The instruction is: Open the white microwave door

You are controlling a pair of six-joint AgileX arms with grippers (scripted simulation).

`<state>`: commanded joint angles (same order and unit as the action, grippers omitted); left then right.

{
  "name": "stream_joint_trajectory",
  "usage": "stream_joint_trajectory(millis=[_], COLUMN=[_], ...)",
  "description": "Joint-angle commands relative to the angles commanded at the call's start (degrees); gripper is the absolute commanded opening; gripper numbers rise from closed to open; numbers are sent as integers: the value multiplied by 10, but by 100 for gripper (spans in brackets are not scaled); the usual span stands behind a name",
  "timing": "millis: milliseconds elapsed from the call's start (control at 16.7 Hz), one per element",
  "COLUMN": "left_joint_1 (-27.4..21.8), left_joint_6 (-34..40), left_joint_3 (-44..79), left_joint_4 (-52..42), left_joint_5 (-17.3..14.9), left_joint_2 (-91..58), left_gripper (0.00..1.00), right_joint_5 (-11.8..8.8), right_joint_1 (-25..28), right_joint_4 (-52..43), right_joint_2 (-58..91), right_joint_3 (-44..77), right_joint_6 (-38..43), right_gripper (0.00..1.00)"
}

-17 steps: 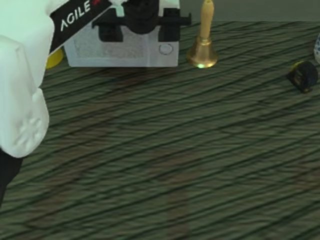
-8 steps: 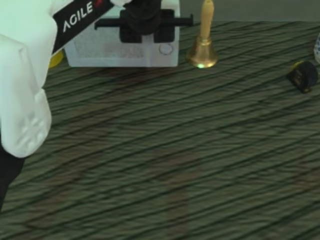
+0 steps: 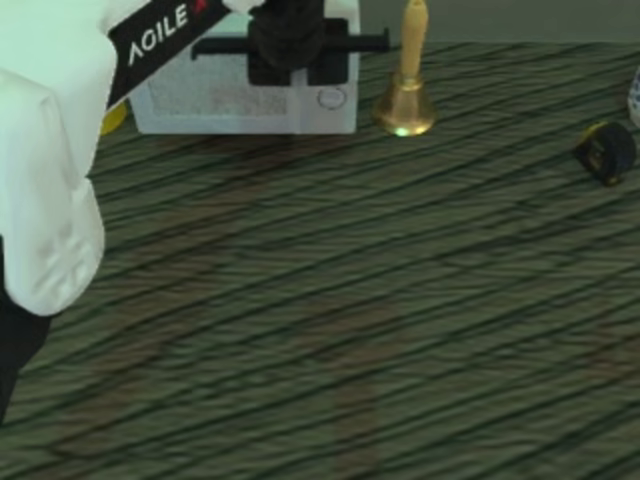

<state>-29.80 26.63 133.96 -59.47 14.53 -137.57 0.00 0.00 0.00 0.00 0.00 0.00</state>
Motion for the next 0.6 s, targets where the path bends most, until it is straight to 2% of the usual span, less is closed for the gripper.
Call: stream_joint_trajectory(millis=[60, 600], left_joint_1=[-11, -16], left_joint_6=[5, 15], left_joint_3=[-24, -138], left_joint_4=[-2, 54], left_joint_5=[-8, 8], left_joint_2=[7, 81], left_gripper=[0, 0], right_joint_5=[0, 0], right_joint_1=[0, 0], right_joint_4=[0, 0], right_joint_2=[0, 0], right_joint_3=[0, 0], right_joint_6=[0, 0], right_gripper=[100, 100])
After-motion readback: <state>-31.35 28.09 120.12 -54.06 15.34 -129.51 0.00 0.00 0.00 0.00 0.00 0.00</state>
